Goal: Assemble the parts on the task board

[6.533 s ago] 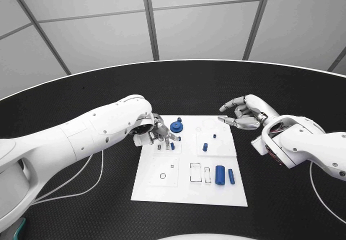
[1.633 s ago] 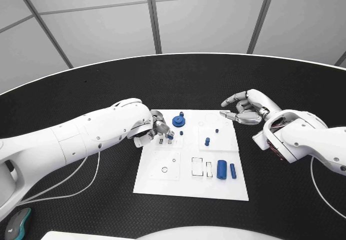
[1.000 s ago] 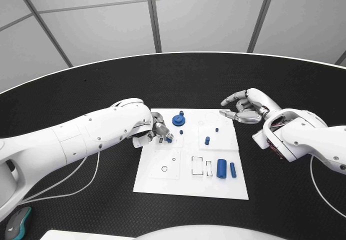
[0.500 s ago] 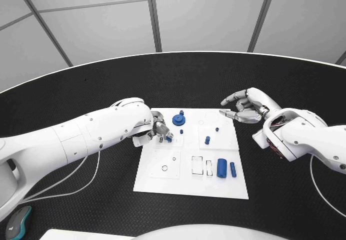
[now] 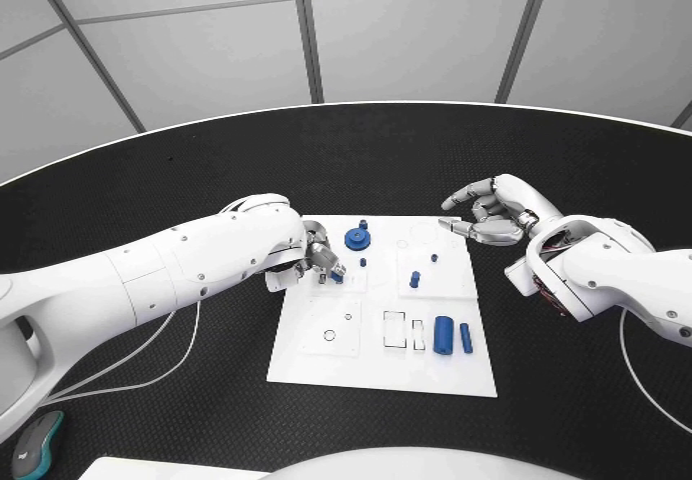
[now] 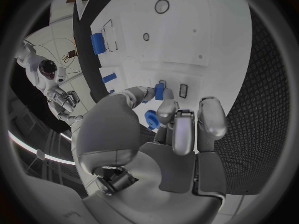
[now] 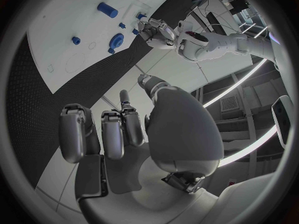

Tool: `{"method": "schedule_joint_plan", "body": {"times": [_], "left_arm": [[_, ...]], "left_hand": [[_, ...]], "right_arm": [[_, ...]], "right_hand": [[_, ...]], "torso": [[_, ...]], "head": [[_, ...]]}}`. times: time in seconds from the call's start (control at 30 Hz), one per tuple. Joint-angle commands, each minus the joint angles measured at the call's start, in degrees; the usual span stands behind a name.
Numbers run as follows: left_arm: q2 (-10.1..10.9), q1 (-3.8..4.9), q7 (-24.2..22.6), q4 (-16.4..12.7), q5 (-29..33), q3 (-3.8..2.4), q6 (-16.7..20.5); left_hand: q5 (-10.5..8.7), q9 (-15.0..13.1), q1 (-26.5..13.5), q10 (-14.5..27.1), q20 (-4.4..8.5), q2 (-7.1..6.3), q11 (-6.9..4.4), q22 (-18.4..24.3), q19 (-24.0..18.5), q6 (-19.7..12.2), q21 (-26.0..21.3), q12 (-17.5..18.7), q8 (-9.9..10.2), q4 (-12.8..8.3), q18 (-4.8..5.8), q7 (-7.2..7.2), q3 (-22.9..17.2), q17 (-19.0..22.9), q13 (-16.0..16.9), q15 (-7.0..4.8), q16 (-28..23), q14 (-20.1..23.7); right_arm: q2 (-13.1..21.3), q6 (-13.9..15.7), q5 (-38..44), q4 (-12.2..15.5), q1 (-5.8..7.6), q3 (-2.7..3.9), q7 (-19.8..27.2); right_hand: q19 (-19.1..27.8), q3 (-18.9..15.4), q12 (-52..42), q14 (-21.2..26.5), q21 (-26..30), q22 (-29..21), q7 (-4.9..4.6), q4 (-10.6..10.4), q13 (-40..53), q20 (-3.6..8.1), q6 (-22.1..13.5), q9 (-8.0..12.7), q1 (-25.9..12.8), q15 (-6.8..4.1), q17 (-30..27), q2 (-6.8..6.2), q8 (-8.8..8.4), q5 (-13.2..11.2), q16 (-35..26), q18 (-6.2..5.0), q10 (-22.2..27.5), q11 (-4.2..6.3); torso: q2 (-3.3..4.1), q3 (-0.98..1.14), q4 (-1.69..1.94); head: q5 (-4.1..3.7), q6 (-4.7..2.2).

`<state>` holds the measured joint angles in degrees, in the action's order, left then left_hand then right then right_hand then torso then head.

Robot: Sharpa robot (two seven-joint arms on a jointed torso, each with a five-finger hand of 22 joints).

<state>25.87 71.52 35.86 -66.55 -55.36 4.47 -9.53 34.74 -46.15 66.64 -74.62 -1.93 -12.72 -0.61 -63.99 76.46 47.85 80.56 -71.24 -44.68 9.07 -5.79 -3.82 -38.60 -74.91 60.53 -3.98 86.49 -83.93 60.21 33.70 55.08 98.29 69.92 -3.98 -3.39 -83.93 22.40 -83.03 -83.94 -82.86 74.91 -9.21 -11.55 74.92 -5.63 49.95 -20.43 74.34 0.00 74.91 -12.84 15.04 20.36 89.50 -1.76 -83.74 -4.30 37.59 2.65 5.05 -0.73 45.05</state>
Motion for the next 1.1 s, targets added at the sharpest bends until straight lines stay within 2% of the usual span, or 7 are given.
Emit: {"method": "schedule_joint_plan", "body": {"times": [0.03, 0.53, 1.1], "left_arm": [[-0.1, 0.0, 0.0, 0.0, -0.1, 0.0, 0.2], [-0.3, -0.01, 0.0, 0.1, -0.2, 0.0, -0.9], [-0.4, -0.01, 0.0, 0.2, -0.2, 0.0, -1.3]], "left_hand": [[0.33, 0.0, 0.0, -0.4, 0.02, 0.35, -0.15, 0.0, 0.2, 0.3, 0.3, -0.2, -0.2, -10.7, 0.53, -0.01, -10.4, -8.4, 0.0, -0.34, 0.0, -4.2], [0.42, 0.0, 0.1, -0.6, 0.01, 0.33, -0.18, -0.1, 0.3, 0.4, 0.3, -0.4, -0.2, -10.8, 0.54, 0.02, -10.3, -8.3, 0.3, -0.36, 0.0, -4.2], [0.5, 0.0, 0.1, -0.7, 0.01, 0.29, -0.22, -0.1, 0.3, 0.5, 0.3, -0.4, -0.2, -11.0, 0.54, 0.05, -10.3, -8.3, 0.4, -0.38, 0.0, -4.2]], "right_arm": [[0.0, 0.0, 0.0, 0.0, 0.0, 0.0, 0.0], [0.0, -0.1, 0.0, 0.0, 0.0, 0.0, -0.1], [0.0, -0.1, 0.0, 0.0, 0.0, 0.0, -0.1]], "right_hand": [[-3.2, 0.1, -0.2, -5.7, 0.4, 9.0, 0.17, -0.3, 8.7, 0.28, 0.4, 0.1, 0.2, -0.32, 13.8, 0.3, 0.2, 0.2, -0.2, -0.21, -0.2, 0.21], [-3.2, 0.1, -0.2, -5.7, 0.4, 9.0, 0.17, -0.3, 8.7, 0.28, 0.4, 0.1, 0.2, -0.32, 13.8, 0.3, 0.2, 0.2, -0.2, -0.21, -0.2, 0.21], [-3.2, 0.1, -0.2, -5.7, 0.4, 9.0, 0.18, -0.4, 8.7, 0.3, 0.4, 0.1, 0.2, -0.33, 13.9, 0.28, 0.23, 0.3, -0.2, -0.23, -0.2, 0.22]], "torso": [[0.04, 0.0, -0.05], [-0.01, -0.05, 0.05], [-0.03, -0.01, -0.03]], "head": [[-0.08, 0.06], [-0.22, 0.22], [-0.03, 0.35]]}}
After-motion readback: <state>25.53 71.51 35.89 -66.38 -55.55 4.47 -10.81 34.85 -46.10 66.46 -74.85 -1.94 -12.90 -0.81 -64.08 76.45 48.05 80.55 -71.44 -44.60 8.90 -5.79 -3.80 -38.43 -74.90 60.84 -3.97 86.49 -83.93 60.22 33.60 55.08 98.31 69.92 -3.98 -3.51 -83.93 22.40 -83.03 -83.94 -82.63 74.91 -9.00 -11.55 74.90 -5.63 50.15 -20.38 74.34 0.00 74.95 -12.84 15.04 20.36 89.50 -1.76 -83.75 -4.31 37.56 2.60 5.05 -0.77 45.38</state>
